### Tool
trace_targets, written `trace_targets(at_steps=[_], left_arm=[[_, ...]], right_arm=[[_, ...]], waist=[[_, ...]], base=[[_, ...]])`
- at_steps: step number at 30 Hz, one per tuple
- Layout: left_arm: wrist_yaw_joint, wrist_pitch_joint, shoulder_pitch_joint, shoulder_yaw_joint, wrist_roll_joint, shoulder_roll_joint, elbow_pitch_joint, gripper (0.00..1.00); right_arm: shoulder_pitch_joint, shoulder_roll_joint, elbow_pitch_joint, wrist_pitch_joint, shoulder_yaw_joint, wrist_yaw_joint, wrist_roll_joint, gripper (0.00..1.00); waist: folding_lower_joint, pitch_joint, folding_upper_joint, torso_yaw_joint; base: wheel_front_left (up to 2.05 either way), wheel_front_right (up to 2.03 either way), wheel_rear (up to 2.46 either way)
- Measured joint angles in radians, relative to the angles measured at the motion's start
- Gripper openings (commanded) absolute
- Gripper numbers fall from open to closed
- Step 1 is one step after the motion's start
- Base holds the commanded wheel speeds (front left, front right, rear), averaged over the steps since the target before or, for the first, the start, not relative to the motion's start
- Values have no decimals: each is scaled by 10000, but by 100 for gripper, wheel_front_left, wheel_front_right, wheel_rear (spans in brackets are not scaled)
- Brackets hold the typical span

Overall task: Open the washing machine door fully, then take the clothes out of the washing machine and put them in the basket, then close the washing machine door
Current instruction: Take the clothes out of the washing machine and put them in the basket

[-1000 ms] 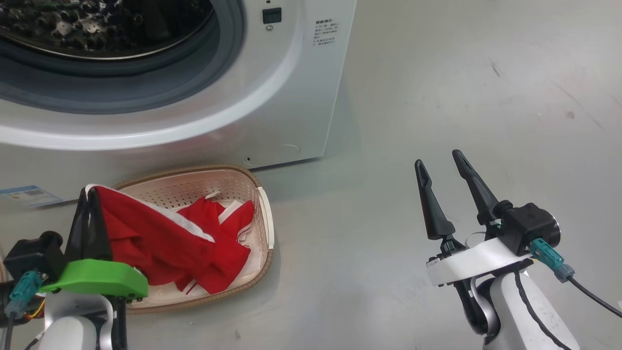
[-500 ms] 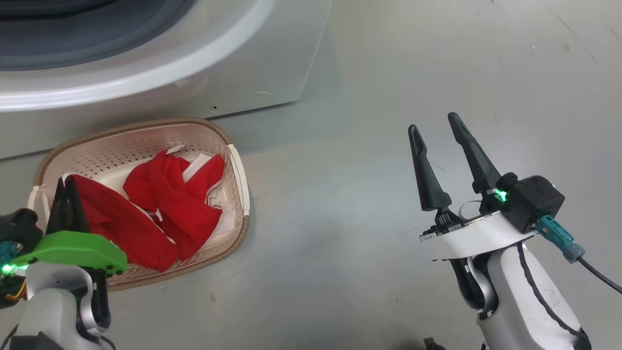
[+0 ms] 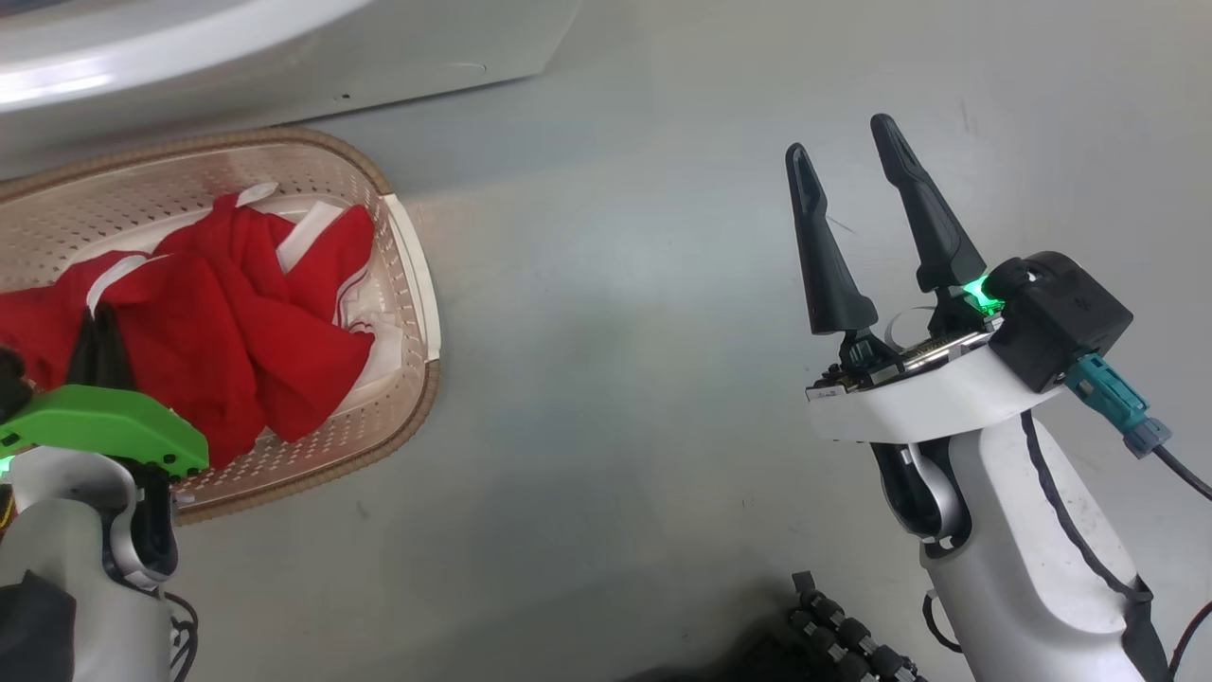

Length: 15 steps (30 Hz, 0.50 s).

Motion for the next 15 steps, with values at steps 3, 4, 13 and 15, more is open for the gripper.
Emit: trace_targets(at_steps=[3,4,13,15], left_arm=[[-159,75,-260,2,-159,-29,602,0],[-173,148,-304,4,-184,-36,819,0],[-393,428,-731,21,-500,-90,2121,0],[-418,437,-799,132,-669,-144,2405,0]], right_arm=[[-152,-2,29,0,13,-73,54,100],[-180,-2,46,0,35,-73,58,100],[-390,0,167,0,132,-117,127,100],[-413,-2,199,0,138,-121,127,100]], waist=[[0,331,0,-68],[0,419,0,-88],[0,723,0,-186],[-1,716,0,-177]], base=[[0,0,0],[0,0,0],[0,0,0],[0,0,0]])
